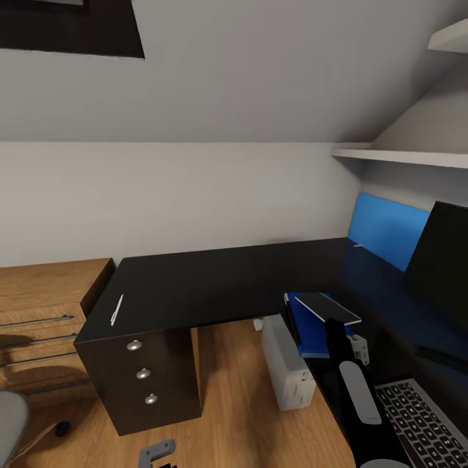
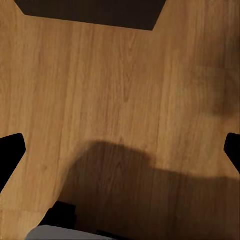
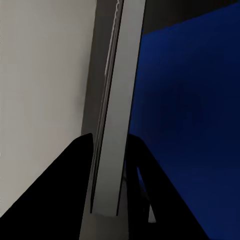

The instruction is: In the bedroom, organize the workspace by keeping the computer under the desk, ensuring the monitor is on the desk, placing the keyboard on the desk next to the monitor, placing the mouse on the desk next to the keyboard, moving the folder from the swivel chair onto the desk next to the mouse, stacking the notebook on top of the folder with the pen on top of the notebook, and positioning the swivel chair next to the desk.

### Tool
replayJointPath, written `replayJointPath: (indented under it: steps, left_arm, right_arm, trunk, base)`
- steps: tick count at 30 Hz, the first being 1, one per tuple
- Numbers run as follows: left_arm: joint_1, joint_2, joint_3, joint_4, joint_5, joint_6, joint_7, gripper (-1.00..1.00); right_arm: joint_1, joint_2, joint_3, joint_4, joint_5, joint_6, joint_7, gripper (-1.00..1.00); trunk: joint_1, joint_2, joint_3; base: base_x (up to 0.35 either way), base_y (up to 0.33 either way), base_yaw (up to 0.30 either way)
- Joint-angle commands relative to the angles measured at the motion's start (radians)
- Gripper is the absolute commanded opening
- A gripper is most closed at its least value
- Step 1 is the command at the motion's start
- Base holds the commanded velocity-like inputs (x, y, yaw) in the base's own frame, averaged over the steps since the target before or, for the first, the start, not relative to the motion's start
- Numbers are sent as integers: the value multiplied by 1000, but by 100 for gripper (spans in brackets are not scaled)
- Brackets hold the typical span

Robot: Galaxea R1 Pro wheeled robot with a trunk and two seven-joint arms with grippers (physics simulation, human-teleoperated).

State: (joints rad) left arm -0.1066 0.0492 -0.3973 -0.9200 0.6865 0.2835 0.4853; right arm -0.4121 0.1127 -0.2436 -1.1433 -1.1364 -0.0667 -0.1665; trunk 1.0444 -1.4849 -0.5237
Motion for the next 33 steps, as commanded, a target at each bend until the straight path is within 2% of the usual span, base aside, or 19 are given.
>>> replayJointPath:
  steps: [1,12,13,33]
  left_arm:
    - [-1,1,-5,-2,7,2,9,100]
    - [-1,1,-5,-2,7,2,9,100]
    - [-1,1,-5,-2,7,2,9,100]
    - [-1,1,-5,-2,7,2,9,100]
  right_arm:
    - [-1,0,0,-1,-11,-4,-2,-100]
    - [-1,1,1,-1,-11,-4,-2,-100]
    - [-1,1,1,-1,-11,-4,-3,100]
    - [-1,-1,3,-3,-11,-4,-2,100]
  trunk:
    - [0,0,-1]
    - [0,0,-1]
    - [0,0,-1]
    - [0,0,-1]
  base:
    - [0,0,0]
    - [0,0,0]
    - [0,0,0]
    - [0,0,0]
